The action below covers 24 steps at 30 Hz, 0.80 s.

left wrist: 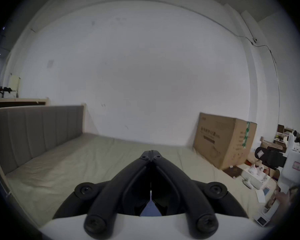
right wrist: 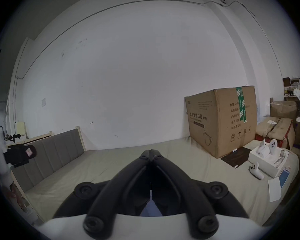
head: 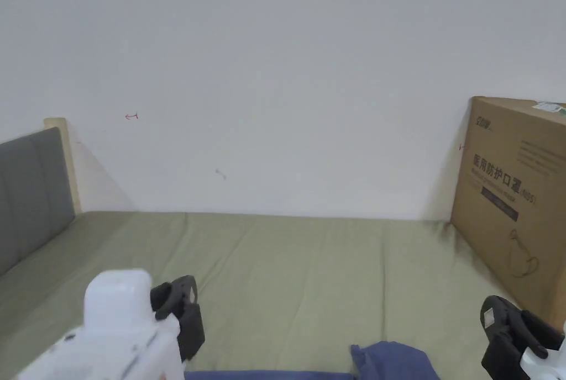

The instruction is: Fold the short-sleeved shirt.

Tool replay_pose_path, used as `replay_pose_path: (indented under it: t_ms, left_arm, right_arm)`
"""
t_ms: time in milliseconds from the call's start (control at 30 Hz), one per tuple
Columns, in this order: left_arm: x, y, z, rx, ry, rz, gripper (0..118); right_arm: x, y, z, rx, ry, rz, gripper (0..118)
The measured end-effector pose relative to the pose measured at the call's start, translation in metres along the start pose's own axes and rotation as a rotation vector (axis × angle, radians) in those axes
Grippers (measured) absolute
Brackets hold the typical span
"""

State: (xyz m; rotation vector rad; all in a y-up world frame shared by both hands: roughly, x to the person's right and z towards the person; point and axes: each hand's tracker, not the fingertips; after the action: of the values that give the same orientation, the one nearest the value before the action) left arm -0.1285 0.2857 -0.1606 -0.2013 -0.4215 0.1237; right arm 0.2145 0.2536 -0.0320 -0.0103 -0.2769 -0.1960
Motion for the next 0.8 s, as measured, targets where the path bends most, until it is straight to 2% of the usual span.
replay_pose_path:
  t_ms: [67, 100, 167, 233, 267, 333, 367, 433, 467, 667, 767, 800]
  left_arm:
    - [-0.034, 0.018, -0.060, -0.330, -0.063, 0.033, 0]
    - [-0.051, 0.019, -0.091, -0.507, -0.079, 0.079, 0]
    - [-0.093, 0.005, -0.148, -0.749, -0.151, 0.210, 0]
    - [-0.123, -0.017, -0.192, -0.826, -0.046, 0.237, 0]
    - [-0.137, -0.028, -0.213, -0.823, 0.032, 0.208, 0]
    - [-0.152, -0.046, -0.238, -0.819, 0.085, 0.119, 1]
    - [-0.159, -0.057, -0.253, -0.826, 0.110, 0.090, 16]
    - [-0.173, -0.083, -0.275, -0.875, 0.107, 0.116, 82]
    - [-0.179, -0.095, -0.284, -0.898, 0.097, 0.138, 100]
    - [-0.195, -0.154, -0.324, -0.936, 0.164, 0.068, 98]
    - [-0.198, -0.187, -0.335, -1.005, 0.162, 0.048, 98]
    - [-0.198, -0.192, -0.333, -0.967, 0.156, 0.031, 100]
  right_arm:
    - [0.001, -0.001, -0.007, -0.037, 0.040, -0.001, 0]
    - [0.000, -0.003, -0.011, -0.052, 0.040, 0.005, 0]
    - [-0.001, -0.010, -0.020, -0.083, 0.056, 0.005, 0]
    - [-0.005, -0.017, -0.030, -0.129, 0.088, 0.009, 0]
    - [-0.005, -0.022, -0.036, -0.156, 0.106, 0.028, 0]
    - [-0.006, -0.029, -0.044, -0.186, 0.109, 0.060, 0]
    - [-0.005, -0.032, -0.048, -0.200, 0.104, 0.069, 0]
    - [-0.001, -0.038, -0.057, -0.229, 0.099, 0.058, 0]
    - [0.002, -0.040, -0.061, -0.250, 0.101, 0.042, 0]
    - [0.020, -0.051, -0.077, -0.325, 0.055, -0.041, 0]
    - [0.028, -0.056, -0.079, -0.347, 0.034, -0.054, 0]
    - [0.029, -0.057, -0.080, -0.354, 0.026, -0.053, 0]
